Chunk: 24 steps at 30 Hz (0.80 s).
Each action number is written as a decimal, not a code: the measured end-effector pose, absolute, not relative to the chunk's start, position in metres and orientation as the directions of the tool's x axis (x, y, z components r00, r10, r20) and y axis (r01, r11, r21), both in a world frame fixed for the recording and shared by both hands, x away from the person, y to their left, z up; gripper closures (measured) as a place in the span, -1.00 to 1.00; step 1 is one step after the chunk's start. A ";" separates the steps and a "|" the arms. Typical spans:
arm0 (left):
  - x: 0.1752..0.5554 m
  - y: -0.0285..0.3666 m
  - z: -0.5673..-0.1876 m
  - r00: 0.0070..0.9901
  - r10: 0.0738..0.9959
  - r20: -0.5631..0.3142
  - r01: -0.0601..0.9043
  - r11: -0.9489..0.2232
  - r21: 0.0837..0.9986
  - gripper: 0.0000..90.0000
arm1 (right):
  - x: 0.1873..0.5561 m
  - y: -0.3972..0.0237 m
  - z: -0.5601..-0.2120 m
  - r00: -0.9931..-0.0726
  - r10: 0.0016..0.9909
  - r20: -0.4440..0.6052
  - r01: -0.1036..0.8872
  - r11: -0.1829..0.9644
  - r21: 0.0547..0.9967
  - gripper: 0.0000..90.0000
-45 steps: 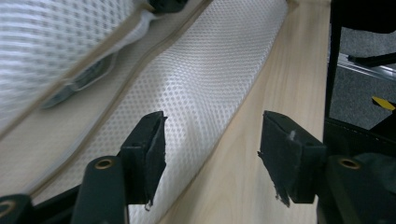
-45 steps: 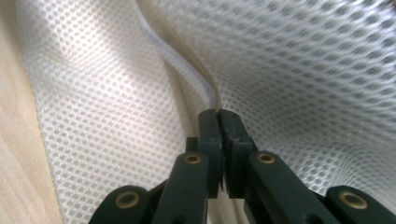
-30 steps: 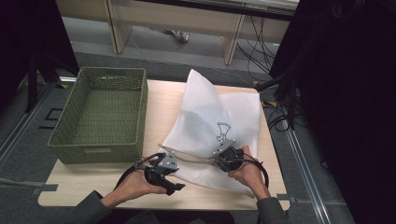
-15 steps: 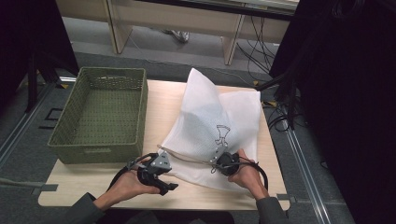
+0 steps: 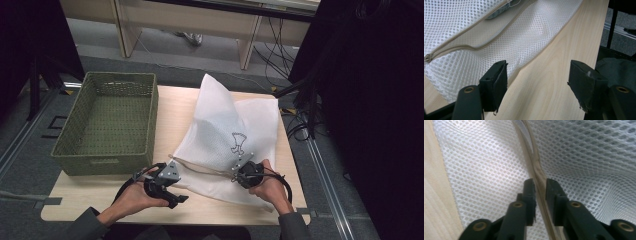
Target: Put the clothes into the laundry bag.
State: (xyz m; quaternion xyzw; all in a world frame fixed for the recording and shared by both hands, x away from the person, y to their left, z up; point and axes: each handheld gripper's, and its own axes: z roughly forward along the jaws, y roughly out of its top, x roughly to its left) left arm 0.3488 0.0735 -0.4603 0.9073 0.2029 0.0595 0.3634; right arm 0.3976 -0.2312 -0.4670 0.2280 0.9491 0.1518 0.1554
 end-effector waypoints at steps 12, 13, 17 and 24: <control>0.342 0.086 -0.454 0.889 0.456 -0.044 0.344 -0.602 0.721 -0.35 | 0.383 -0.248 -0.456 -0.763 0.637 -0.112 0.509 0.698 0.503 0.00; 0.341 0.088 -0.454 0.886 0.461 -0.046 0.347 -0.595 0.725 -0.35 | 0.382 -0.250 -0.455 -0.758 0.643 -0.110 0.505 0.685 0.525 -0.05; 0.340 0.095 -0.452 0.889 0.458 -0.026 0.329 -0.597 0.731 -0.36 | 0.376 -0.254 -0.451 -0.710 0.701 -0.064 0.549 0.609 0.572 -0.13; 0.337 0.106 -0.453 0.854 0.518 -0.045 0.378 -0.559 0.738 -0.49 | 0.366 -0.255 -0.450 -0.695 0.718 -0.038 0.533 0.550 0.643 -0.22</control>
